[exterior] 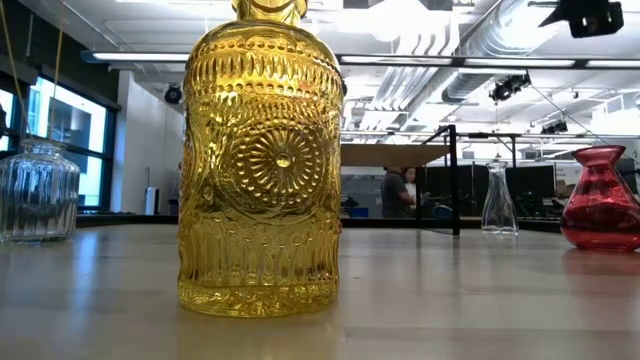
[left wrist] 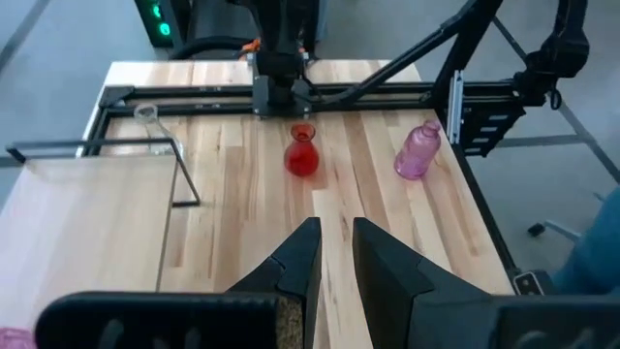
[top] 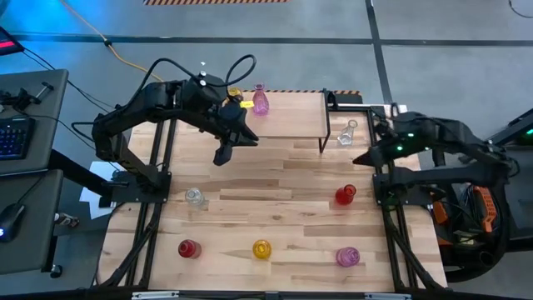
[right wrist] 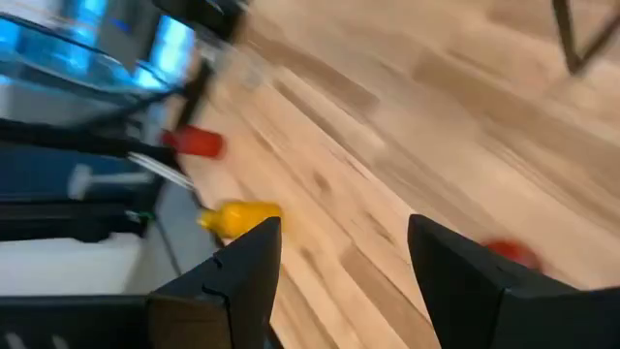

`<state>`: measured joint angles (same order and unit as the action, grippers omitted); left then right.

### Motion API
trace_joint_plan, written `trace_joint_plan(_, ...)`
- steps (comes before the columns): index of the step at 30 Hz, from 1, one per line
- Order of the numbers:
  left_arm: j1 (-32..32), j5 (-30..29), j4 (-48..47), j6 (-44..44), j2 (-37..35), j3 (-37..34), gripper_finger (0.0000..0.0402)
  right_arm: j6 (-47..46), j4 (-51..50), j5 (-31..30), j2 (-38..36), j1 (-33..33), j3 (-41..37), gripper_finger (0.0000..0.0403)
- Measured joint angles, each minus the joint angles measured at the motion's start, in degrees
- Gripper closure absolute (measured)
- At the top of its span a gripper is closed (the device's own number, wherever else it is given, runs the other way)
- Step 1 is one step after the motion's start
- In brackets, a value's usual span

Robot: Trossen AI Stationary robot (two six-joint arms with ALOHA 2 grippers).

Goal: Sort vases onto shelf
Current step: Put the right red vase on the shelf

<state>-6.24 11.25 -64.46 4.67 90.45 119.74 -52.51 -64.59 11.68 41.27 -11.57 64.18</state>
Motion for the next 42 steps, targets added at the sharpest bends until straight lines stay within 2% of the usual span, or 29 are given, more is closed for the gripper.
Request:
trace_joint_plan(8, 0.04, -0.04, -3.17, -0.99, -0.22, 0.0, 0.0346, -1.3, -10.72, 0.72, 8.28, 4.17, -2.22, 0.0194)
trace_joint_plan(15, 0.02, -0.11, -3.53, 0.34, -0.22, 0.0, 0.0346, -7.3, -4.74, -0.07, 10.2, 10.73, -8.82, 0.0194)
trace_joint_plan(18, 0.02, -0.13, -3.53, 0.26, -0.22, 0.0, 0.0346, -10.86, -0.97, -2.2, 10.22, 13.43, -11.22, 0.0194)
trace_joint_plan(23, 0.0, -0.13, -3.43, 0.38, -0.22, 0.0, 0.0346, -14.62, 0.06, -4.06, 11.13, 16.85, -13.26, 0.0194)
trace_joint_plan(35, -0.5, -1.65, -3.4, 0.47, -0.22, 0.0, 0.0346, -13.09, 0.44, -6.79, 21.17, 21.63, -12.5, 0.0194)
trace_joint_plan(42, -0.49, -1.81, -3.4, 0.47, -0.22, 0.0, 0.0346, -13.23, 0.14, -7.56, 23.46, 21.97, -12.5, 0.0194)
